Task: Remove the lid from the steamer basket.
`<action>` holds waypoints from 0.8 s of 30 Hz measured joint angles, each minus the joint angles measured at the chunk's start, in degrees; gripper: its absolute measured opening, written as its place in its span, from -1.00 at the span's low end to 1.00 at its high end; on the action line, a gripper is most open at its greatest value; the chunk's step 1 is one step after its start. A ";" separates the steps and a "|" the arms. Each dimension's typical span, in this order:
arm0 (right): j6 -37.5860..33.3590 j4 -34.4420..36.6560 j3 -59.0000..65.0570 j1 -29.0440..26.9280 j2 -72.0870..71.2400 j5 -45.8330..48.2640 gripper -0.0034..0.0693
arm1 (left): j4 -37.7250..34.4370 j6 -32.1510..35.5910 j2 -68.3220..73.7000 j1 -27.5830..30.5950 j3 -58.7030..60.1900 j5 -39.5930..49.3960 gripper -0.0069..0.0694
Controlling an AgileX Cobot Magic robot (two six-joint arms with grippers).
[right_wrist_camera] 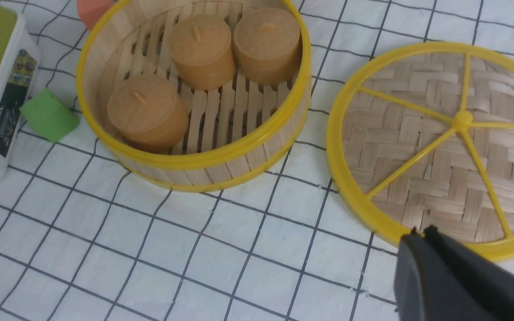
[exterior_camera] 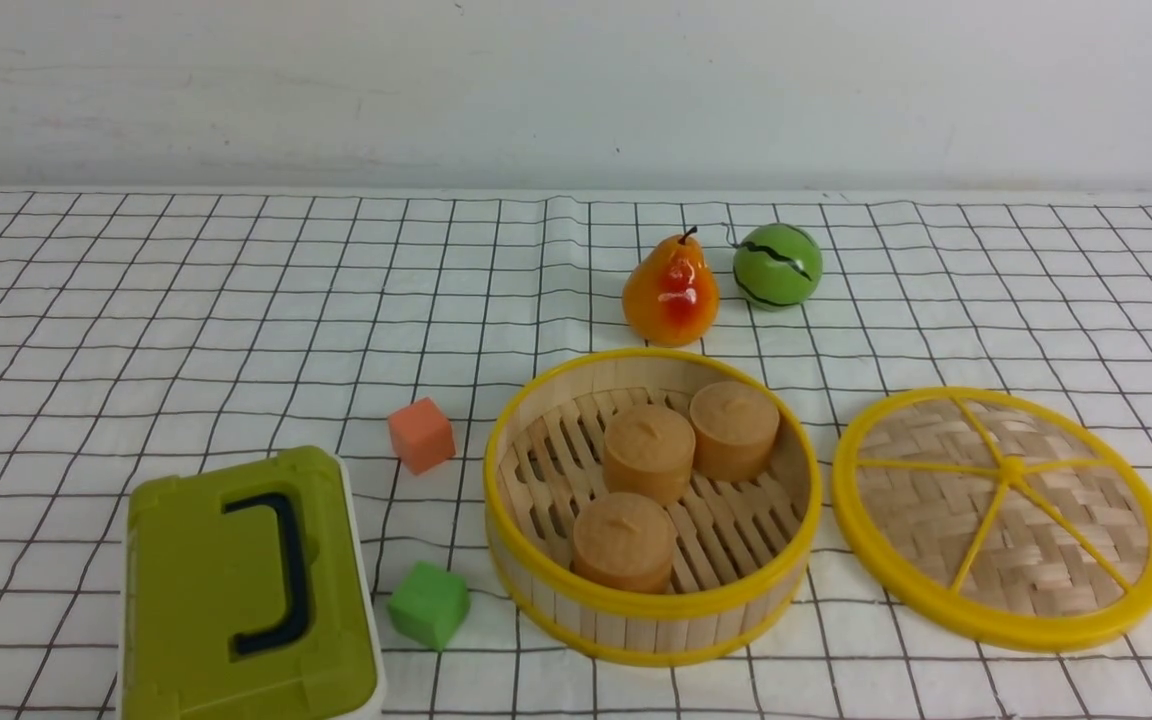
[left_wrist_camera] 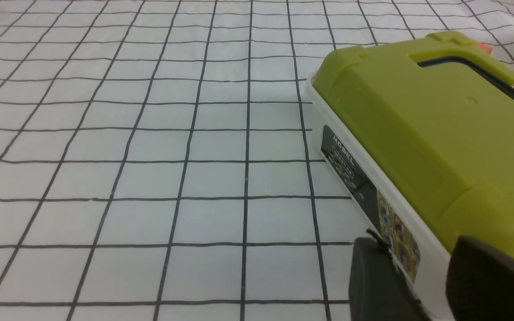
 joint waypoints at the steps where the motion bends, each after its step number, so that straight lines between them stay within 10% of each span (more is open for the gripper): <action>1: 0.00 -1.12 1.66 0.00 -2.89 -2.77 -0.93 | 0.00 0.00 0.00 0.00 0.00 0.00 -0.19; 13: 17.06 -21.92 32.71 0.00 -36.42 -30.85 -0.97 | 0.00 0.00 0.00 0.00 0.00 0.00 -0.19; 24: 26.45 -24.10 46.42 -0.82 -45.20 -27.59 -0.97 | 0.00 0.00 0.00 0.00 0.00 0.00 -0.19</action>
